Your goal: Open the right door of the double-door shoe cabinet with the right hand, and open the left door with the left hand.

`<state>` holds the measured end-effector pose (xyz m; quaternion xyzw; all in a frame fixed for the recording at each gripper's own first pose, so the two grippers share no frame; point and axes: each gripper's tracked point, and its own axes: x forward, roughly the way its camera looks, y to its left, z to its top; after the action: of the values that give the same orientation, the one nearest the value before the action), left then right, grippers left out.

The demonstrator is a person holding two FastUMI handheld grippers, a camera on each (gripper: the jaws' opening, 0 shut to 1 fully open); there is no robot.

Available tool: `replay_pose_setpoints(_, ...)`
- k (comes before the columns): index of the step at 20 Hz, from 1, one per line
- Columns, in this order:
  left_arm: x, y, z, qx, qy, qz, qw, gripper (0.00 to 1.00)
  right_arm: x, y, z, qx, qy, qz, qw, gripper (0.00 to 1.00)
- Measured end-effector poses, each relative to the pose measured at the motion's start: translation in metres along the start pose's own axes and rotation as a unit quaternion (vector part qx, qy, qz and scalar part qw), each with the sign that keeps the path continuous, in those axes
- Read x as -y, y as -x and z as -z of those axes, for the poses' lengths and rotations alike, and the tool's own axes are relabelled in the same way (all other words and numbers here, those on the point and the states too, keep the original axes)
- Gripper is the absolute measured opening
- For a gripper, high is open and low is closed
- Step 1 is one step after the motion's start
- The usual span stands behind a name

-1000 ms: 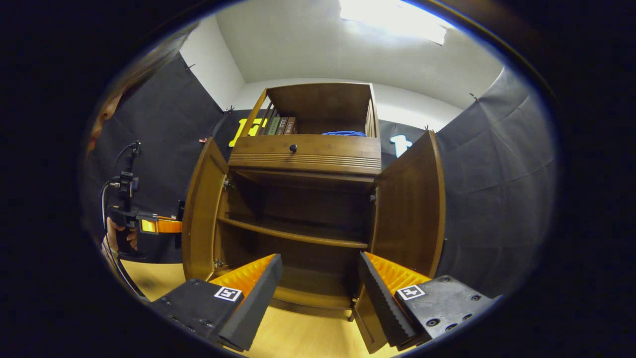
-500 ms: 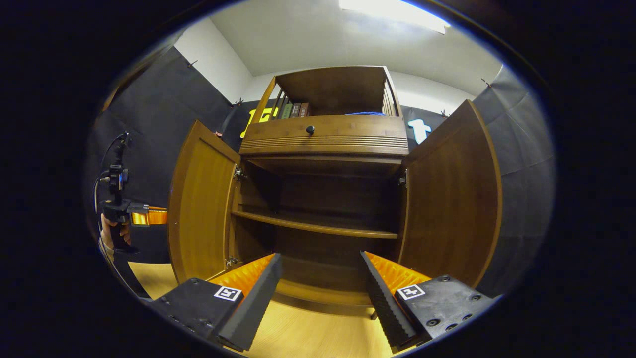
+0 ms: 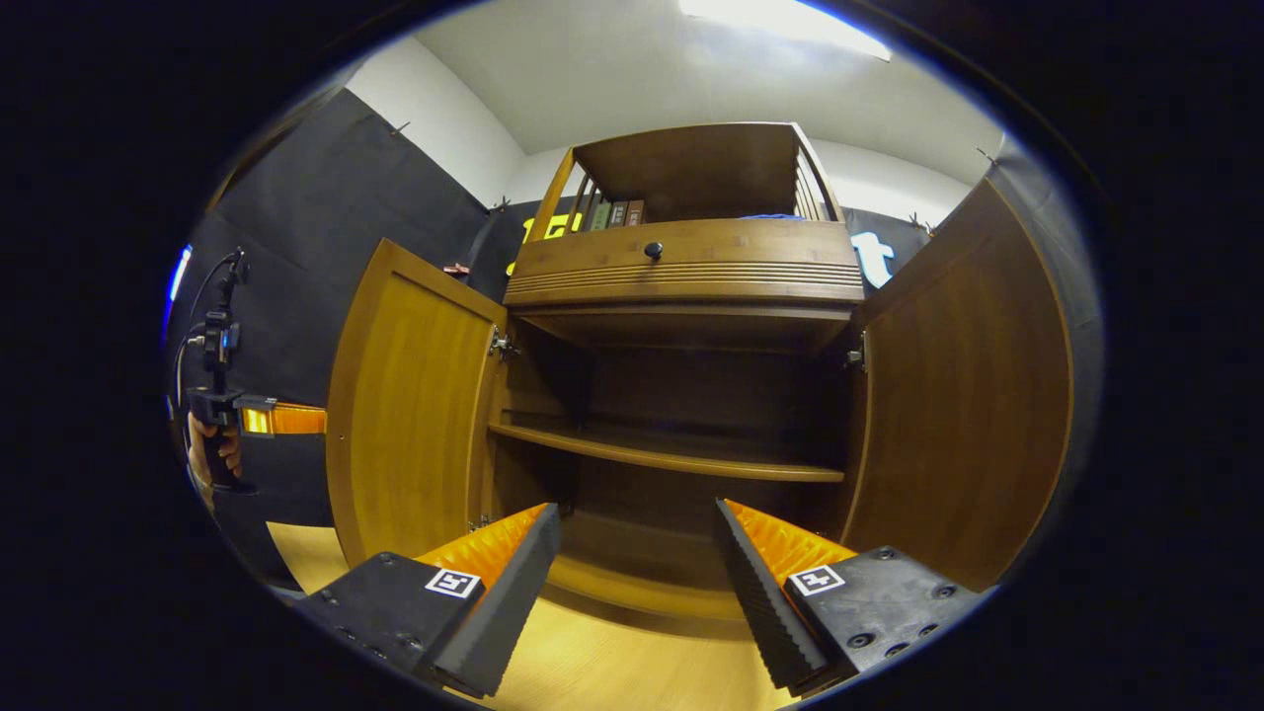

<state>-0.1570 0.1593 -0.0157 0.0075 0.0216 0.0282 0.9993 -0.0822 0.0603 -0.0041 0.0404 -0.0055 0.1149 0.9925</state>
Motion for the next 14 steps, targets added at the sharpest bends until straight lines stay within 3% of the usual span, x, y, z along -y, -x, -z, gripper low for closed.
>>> replay_pose_setpoints(2,0.011,0.013,-0.004,-0.003,-0.001,0.009,1.000,0.16,0.000,-0.004,0.004,-0.003,0.000,-0.002,1.000,0.97)
replay_pose_setpoints(7,0.059,0.034,-0.011,-0.016,0.006,0.074,0.997,0.16,0.002,-0.011,0.011,-0.015,-0.010,-0.003,1.000,0.97)
replay_pose_setpoints(10,0.102,0.026,-0.018,-0.020,0.039,0.128,0.991,0.16,0.016,-0.022,0.011,-0.014,-0.011,0.015,1.000,0.95)
replay_pose_setpoints(12,0.119,0.007,-0.023,-0.014,0.037,0.132,0.990,0.17,0.025,-0.021,0.012,-0.019,-0.009,0.033,0.999,0.98)
replay_pose_setpoints(13,0.123,-0.004,-0.023,-0.009,0.029,0.123,0.992,0.22,0.030,-0.020,0.012,-0.021,-0.010,0.043,0.999,0.97)
replay_pose_setpoints(14,0.127,-0.017,-0.024,-0.004,0.015,0.107,0.994,0.34,0.036,-0.019,0.013,-0.023,-0.011,0.053,0.998,0.97)
